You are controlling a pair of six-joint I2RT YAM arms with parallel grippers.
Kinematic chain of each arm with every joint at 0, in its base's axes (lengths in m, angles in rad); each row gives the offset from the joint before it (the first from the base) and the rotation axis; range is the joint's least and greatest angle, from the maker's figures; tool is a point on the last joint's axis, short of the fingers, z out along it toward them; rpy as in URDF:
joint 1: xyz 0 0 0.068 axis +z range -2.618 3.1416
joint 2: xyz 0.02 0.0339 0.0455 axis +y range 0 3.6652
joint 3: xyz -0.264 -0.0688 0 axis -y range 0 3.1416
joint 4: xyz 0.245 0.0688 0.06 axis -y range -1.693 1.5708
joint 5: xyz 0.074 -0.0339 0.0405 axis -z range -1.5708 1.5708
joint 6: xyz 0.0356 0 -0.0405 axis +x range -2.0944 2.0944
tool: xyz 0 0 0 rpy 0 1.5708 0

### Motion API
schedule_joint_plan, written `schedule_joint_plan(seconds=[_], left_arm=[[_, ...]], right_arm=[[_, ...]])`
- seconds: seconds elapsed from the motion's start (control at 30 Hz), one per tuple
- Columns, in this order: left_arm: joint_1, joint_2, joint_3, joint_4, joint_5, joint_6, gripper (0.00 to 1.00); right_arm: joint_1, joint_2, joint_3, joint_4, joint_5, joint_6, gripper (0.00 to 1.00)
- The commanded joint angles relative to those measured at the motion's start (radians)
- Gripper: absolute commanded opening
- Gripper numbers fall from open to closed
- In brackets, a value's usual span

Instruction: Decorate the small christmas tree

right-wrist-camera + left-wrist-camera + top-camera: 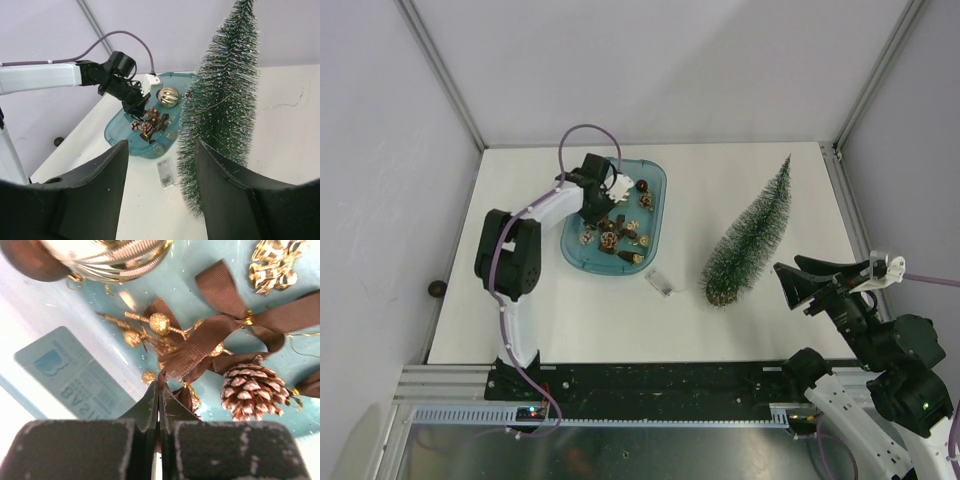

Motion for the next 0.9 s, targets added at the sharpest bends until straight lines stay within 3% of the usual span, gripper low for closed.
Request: schedule_joint_plan(seconds=[0.0,0.23,0.4,0.6,0.87], left_arm=[[-0.001,-0.144,0.002,0.007,0.048,-0.028,0.0],[-0.068,-0.29,0.086,-0.04,0.112,-0.081,0.0],[-0.219,-0.378,0.202,-0.1,0.102,-0.088,0.0],[-0.422,-0.414,0.351,-0.159,-0.007,-0.03,0.0],[-0.579,-0.434,0.574,-0.179,-0.033,0.012,0.0]], right_arm=[[-0.007,-0.017,0.033,0.018,-0.003,0.003,0.6],[-0.012,-0.015,0.033,0.025,-0.012,0.006,0.6],[-0.017,-0.014,0.033,0.029,-0.016,0.006,0.6],[-0.022,-0.02,0.033,0.033,-0.022,0.009,0.6],[-0.049,-0.001,0.034,0.082,-0.099,0.015,0.63]])
